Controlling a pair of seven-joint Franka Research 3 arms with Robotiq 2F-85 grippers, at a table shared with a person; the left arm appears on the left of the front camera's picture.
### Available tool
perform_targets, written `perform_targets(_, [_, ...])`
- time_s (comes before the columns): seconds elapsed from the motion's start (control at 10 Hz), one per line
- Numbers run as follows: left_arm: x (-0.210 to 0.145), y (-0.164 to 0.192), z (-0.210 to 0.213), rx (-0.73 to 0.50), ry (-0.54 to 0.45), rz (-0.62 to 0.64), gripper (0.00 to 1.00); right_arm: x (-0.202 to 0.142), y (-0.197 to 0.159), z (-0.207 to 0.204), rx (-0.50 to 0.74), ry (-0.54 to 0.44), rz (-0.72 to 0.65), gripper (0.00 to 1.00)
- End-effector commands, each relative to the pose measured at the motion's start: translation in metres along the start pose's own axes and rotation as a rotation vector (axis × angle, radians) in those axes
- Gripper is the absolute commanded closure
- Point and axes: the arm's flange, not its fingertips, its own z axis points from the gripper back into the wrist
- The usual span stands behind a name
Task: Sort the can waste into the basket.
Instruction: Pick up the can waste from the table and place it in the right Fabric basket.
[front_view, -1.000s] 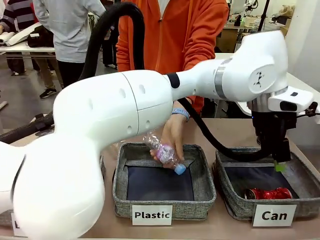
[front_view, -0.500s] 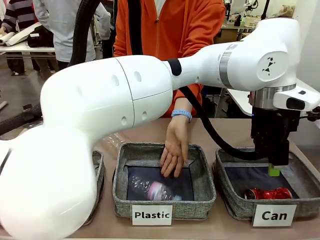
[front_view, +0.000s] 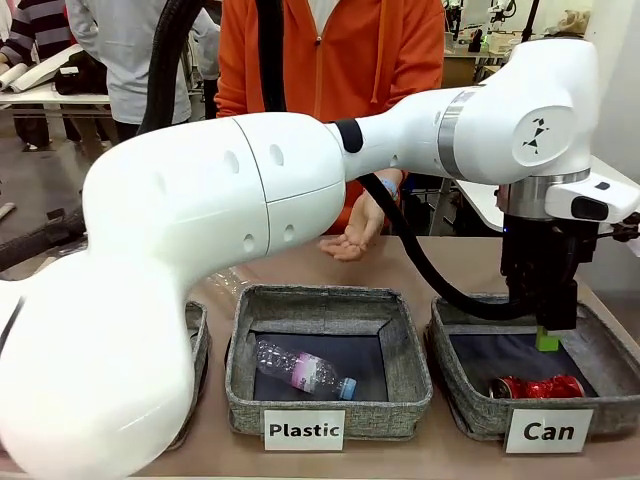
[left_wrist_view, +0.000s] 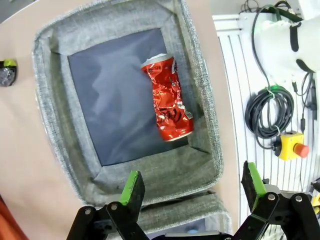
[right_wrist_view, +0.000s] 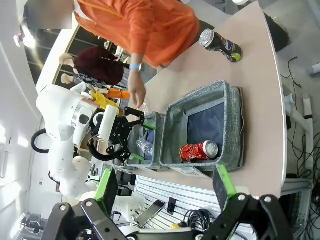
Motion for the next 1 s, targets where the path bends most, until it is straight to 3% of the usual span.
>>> perform_targets(0.0, [-0.013, -0.009, 0.002, 0.042, 0.001, 0.035, 0.0, -0.005, 0.002, -0.005, -0.023, 0.01, 0.004, 0.0])
perform_targets(0.2, [-0.04, -0.017, 0.022, 0.055, 0.006, 0.09, 0.0, -0.005, 0.01, -0.018, -0.039, 0.047, 0.022, 0.0])
perform_targets(0.6, [-0.152, -0.08, 0.082, 0.013, 0.07, 0.309, 0.0, -0.011, 0.055, -0.085, -0.092, 0.183, 0.155, 0.0])
perform_targets(0.7, [-0.181, -0.096, 0.087, 0.005, 0.035, 0.354, 0.0, -0.012, 0.072, -0.106, -0.092, 0.211, 0.196, 0.0])
perform_targets(0.9, [-0.265, -0.124, 0.09, -0.022, -0.137, 0.483, 0.0, -0.023, 0.114, -0.154, -0.016, 0.307, 0.239, 0.0])
